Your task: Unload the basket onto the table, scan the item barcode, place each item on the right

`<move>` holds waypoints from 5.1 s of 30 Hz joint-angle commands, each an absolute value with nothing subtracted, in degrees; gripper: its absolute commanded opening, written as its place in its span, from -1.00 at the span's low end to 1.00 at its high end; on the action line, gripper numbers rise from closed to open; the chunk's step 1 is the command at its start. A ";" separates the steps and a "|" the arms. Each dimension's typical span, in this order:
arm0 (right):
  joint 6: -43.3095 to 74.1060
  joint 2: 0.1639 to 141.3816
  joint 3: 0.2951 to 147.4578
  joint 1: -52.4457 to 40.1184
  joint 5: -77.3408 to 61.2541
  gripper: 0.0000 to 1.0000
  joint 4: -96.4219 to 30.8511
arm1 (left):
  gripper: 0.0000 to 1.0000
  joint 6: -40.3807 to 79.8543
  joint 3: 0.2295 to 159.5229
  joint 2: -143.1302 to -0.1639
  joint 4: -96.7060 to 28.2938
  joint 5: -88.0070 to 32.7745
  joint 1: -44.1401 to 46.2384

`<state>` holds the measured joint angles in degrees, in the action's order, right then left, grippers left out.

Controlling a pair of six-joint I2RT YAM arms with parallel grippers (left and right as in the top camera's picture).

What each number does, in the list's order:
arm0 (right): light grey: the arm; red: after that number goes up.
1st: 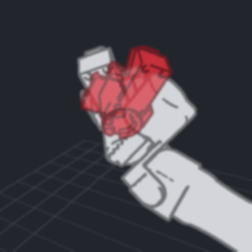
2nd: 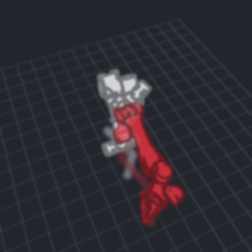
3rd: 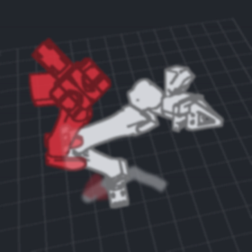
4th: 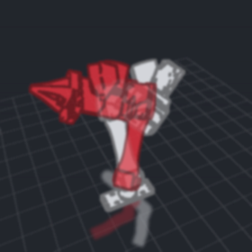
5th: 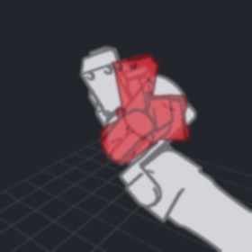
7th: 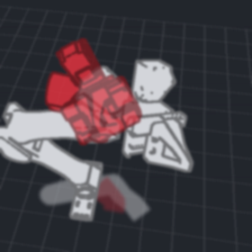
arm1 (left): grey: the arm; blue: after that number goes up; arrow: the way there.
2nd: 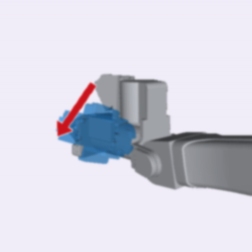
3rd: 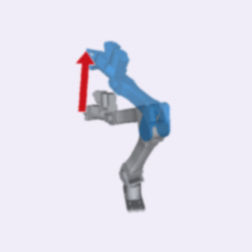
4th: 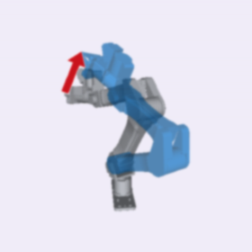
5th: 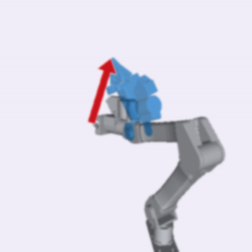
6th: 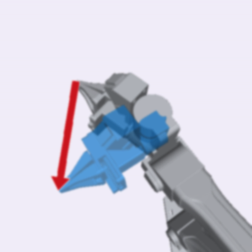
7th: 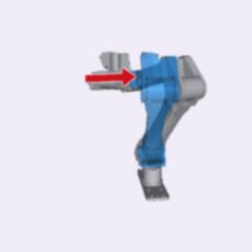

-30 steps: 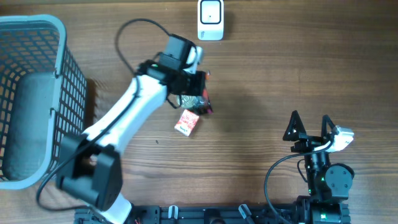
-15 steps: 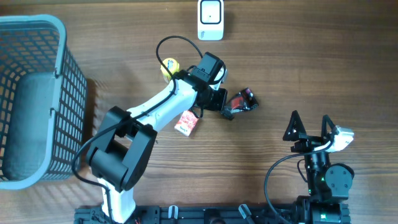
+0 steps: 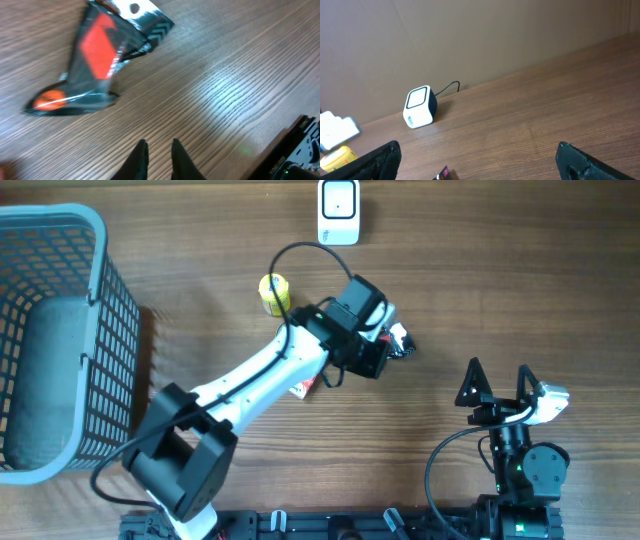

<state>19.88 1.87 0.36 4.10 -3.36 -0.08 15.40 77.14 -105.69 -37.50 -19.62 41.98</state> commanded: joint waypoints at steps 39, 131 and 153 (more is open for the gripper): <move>19.64 1.67 0.32 3.92 -3.01 1.00 0.05 | 0.21 41.76 77.03 -111.74 -27.29 -6.98 38.11; 19.64 1.67 0.32 3.92 -3.01 1.00 0.08 | -0.92 124.99 77.69 -122.02 16.03 -78.74 15.81; 19.62 1.67 0.32 3.92 -3.01 1.00 0.05 | -0.92 124.99 81.34 -122.02 -15.66 -82.21 5.08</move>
